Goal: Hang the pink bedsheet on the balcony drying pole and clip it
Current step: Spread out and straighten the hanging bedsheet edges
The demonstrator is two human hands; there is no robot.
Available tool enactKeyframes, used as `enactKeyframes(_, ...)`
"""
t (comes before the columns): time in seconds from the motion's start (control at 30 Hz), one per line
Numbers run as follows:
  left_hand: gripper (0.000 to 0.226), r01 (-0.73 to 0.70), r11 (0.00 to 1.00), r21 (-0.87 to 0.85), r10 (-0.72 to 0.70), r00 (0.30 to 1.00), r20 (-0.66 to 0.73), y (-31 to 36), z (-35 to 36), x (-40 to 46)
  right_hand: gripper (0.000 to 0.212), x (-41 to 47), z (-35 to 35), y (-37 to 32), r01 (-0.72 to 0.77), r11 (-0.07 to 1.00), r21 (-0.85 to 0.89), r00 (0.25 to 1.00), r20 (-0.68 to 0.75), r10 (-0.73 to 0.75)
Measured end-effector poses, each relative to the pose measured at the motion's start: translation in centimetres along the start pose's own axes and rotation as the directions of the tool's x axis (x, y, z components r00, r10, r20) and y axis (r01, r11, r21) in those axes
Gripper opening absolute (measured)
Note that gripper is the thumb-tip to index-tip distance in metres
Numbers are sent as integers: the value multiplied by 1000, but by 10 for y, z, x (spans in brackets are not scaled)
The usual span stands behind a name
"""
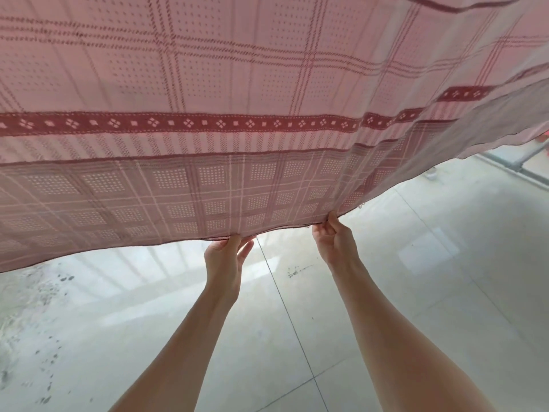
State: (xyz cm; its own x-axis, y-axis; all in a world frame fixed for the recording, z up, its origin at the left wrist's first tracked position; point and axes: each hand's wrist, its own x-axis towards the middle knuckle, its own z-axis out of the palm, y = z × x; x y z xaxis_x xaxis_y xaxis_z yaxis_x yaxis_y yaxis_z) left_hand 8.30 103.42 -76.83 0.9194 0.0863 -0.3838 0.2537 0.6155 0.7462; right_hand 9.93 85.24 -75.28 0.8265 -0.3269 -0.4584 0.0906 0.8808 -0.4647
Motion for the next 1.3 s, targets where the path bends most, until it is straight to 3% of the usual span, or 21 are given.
enactKeyframes(0.17,24,101,987,-121,-77,979,190,-13,14,-22,17,-6,-4,-13,-50,996,-76,999,10,51)
enactKeyframes(0.23,15,138,982,-128,-100,958,269,-24,29,-31,19,-5,-7,-18,-103,990,-95,992,67,110)
enactKeyframes(0.33,22,120,989,-83,-89,949,302,-42,65,-32,18,1,-14,-30,-155,963,-219,966,170,194)
enactKeyframes(0.43,11,47,997,-68,-32,977,210,-66,97,-27,16,16,-23,-45,-132,929,-346,949,226,219)
enactKeyframes(0.57,12,-43,991,-127,49,998,47,-81,112,-13,16,47,-34,-84,-207,962,-178,905,339,257)
enactKeyframes(0.67,14,-153,971,-185,133,984,-118,-74,111,-5,29,77,-40,-127,-282,959,-2,916,298,270)
enactKeyframes(0.77,11,-206,940,-271,140,959,-245,-70,121,-2,38,105,-37,-170,-302,944,-134,902,280,329)
enactKeyframes(0.9,8,-277,891,-358,164,935,-314,-76,145,1,58,136,-25,-194,-353,873,-337,831,316,458)
enactKeyframes(1.03,8,-327,905,-273,193,886,-421,-73,150,-3,28,140,-10,-185,-421,870,-258,800,347,490)
enactKeyframes(1.13,8,-311,923,-228,179,870,-460,-66,152,-6,28,135,-8,-180,-453,862,-225,784,360,506)
enactKeyframes(1.2,9,-289,929,-231,167,885,-435,-60,156,-4,29,131,-9,-179,-441,856,-270,778,359,515)
enactKeyframes(1.3,24,-298,906,-301,201,928,-314,-59,162,-3,11,129,-14,-173,-445,853,-273,787,334,518)
